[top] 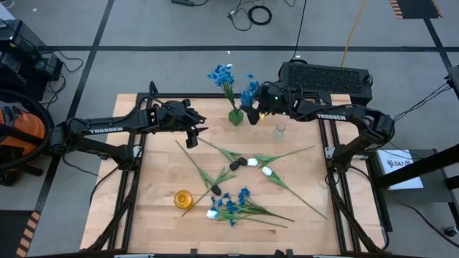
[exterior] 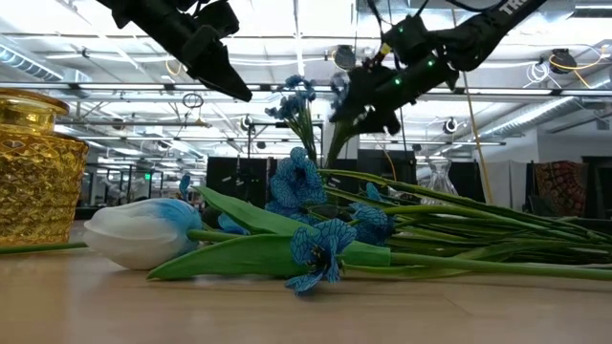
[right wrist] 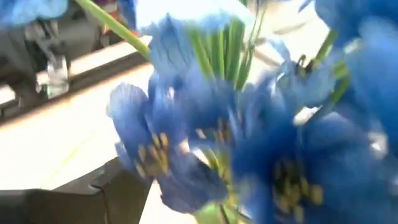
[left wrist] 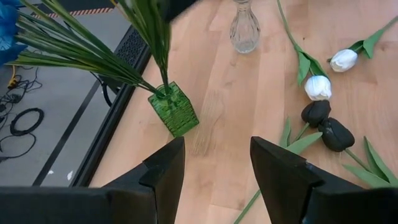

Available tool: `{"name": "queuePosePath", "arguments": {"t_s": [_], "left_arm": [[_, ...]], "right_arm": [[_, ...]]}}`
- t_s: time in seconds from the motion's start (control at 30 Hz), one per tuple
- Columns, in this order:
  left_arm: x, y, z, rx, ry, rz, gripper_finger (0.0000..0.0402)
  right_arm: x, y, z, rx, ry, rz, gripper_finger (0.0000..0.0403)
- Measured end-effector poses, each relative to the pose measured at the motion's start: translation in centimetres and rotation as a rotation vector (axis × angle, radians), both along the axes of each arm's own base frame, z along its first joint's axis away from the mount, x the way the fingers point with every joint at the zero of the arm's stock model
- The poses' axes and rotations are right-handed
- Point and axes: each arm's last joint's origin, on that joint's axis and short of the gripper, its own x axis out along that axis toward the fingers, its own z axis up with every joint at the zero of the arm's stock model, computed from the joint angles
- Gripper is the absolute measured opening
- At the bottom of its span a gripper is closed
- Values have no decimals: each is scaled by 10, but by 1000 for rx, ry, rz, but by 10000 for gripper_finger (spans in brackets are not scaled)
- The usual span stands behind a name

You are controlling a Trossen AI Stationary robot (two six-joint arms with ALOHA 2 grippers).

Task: Sort flowers into vase by color
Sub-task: Put the top blue flowers into the green vase, then put the blue flowers into the green vase

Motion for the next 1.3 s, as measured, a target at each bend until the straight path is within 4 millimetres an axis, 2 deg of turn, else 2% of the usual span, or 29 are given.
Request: {"name": "queuePosePath", "arguments": {"t_s": [0.27,0.47,0.57,0.83,1.03,1.3], "left_arm": [[0,0,0,-2,0,1,189],[0,0,0,-2,1,1,189],[0,0,0,-3,4,1,189],[0,0,0,-3,4,1,189],[1,-2,0,-56,-12,-40,189],[5,-12,2,-102,-51,-113,189]], "right_arm": [[-7,6,-15,99,145,47,329],[-14,9,-11,102,186,47,329],[-19,11,-3,94,179,47,329],[-52,27,25,90,230,53,329],[-82,54,46,164,250,44,329],[-106,112,66,151,261,54,329]]}}
